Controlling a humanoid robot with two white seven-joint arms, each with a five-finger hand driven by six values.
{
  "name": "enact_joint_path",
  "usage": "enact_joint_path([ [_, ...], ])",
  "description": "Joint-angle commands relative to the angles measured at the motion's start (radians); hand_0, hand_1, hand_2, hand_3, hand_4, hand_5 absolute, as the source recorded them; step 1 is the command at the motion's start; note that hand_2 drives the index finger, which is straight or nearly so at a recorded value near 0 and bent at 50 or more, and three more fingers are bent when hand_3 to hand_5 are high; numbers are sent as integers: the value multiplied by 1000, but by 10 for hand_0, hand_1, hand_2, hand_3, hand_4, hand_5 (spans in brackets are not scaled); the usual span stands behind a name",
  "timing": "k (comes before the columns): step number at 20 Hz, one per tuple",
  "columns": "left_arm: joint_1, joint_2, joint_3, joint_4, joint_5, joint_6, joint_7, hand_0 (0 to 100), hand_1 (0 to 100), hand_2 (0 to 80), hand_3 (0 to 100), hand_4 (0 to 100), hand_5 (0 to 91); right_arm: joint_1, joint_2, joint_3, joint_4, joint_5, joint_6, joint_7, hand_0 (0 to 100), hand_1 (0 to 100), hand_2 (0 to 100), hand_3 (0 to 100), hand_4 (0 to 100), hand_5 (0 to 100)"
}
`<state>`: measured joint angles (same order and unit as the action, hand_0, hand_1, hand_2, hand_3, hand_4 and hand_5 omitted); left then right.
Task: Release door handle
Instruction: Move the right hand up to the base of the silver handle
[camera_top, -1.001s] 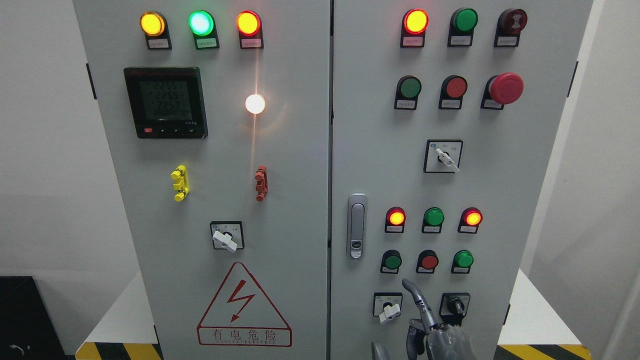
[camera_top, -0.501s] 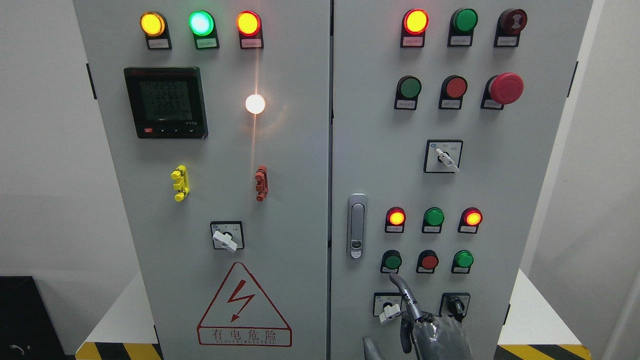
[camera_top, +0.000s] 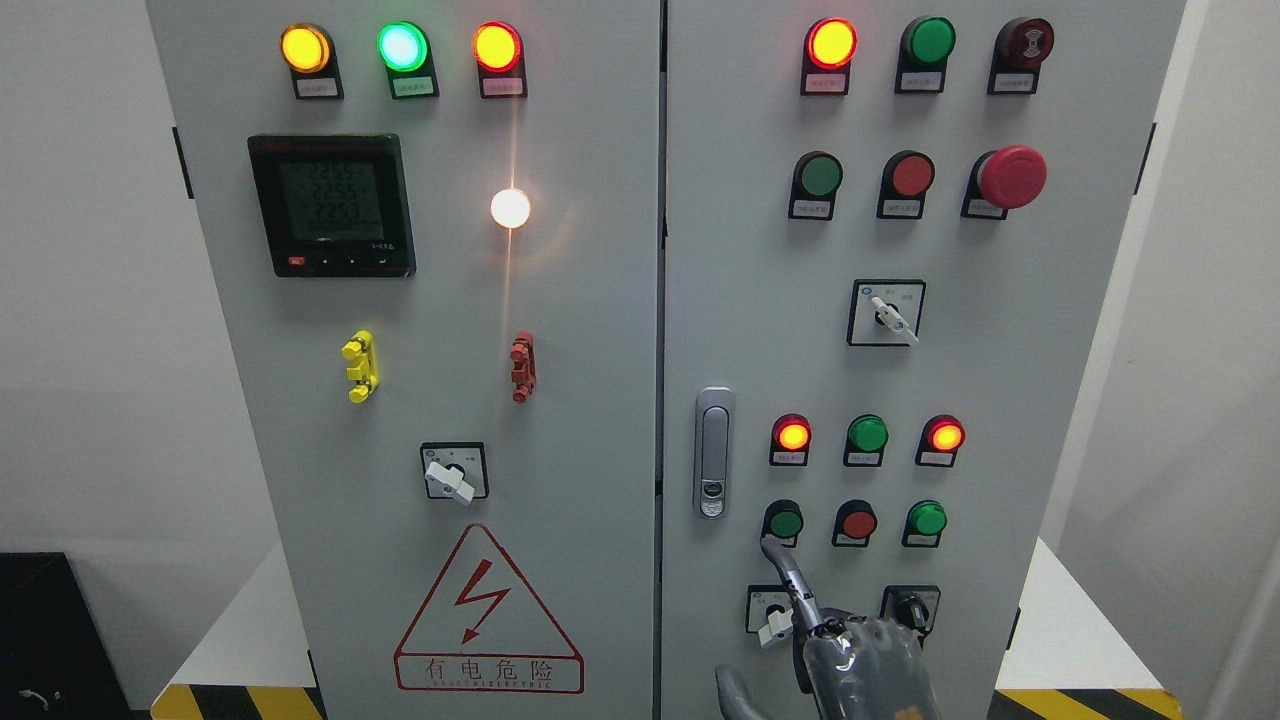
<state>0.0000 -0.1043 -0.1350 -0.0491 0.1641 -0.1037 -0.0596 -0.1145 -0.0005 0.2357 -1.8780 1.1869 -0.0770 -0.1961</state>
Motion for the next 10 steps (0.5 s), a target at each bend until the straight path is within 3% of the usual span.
enact_joint_path([
  [1,9,0,0,0,0,-1,0,120,556,0,0,0,0,-25,5,27,26,92,26,-6,335,410,0,1000,1000,1000],
  [10,9,0,0,0,0,1,0,120,556,0,0,0,0,-59,24,66,57,135,109,-8,329,408,0,1000,1000,1000],
])
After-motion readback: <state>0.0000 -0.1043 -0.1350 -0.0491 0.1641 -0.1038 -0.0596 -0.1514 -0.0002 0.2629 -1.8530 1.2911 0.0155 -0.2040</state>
